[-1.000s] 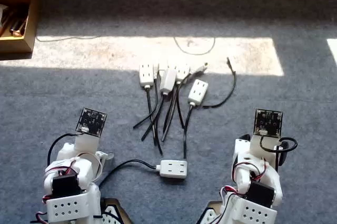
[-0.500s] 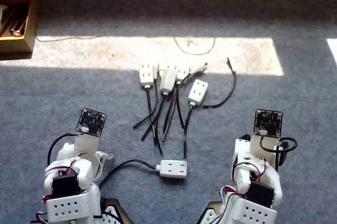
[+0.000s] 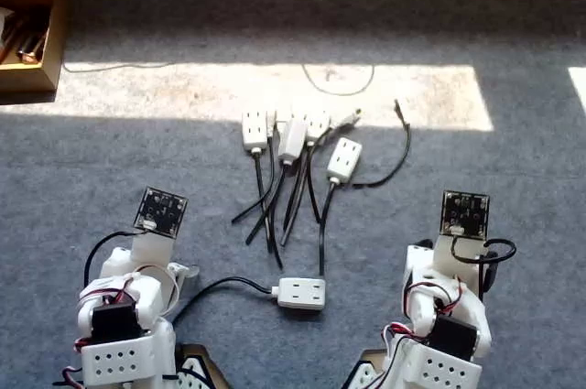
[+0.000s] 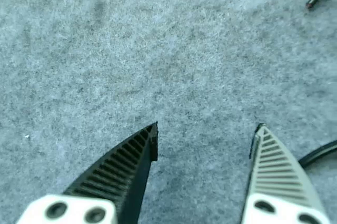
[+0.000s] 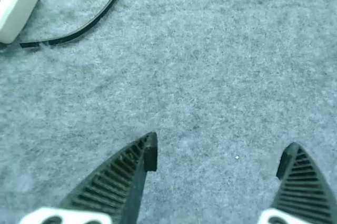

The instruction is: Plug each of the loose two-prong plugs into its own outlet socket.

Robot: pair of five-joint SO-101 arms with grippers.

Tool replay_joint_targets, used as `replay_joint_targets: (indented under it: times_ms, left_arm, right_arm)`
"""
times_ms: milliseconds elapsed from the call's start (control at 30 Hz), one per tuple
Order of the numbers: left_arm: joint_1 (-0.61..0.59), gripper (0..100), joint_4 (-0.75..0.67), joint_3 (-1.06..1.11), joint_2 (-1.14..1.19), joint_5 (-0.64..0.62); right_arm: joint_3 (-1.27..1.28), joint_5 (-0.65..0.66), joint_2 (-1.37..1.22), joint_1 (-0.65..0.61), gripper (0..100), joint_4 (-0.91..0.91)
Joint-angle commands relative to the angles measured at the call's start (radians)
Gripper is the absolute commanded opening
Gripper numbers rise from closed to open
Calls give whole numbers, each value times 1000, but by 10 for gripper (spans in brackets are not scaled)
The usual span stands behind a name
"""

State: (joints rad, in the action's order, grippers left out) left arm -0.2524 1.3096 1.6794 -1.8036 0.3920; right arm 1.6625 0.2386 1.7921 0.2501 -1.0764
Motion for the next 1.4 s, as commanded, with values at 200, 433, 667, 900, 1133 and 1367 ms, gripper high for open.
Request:
replay_joint_targets:
  times_ms: [200,433,667,900,1133,1367]
  left_arm:
    - [110,290,5,18,1,-3]
    - [96,289,-2,18,-2,-2]
    - [162,288,-138,18,-4,-6]
    - [82,288,-155,18,-4,-6]
    - [82,288,-153,18,-2,-5]
    - [82,288,-153,18,-2,-3]
  right_arm:
    - [142,-6,-1,24,357,53]
    - [70,-6,-15,24,357,277]
    - [-403,-12,-311,-94,357,58]
    - [-1176,-114,-1147,-237,357,-84]
    - [-1920,-55,-2046,-295,357,-136]
    - [-2536,-6,-2580,-252,357,-318]
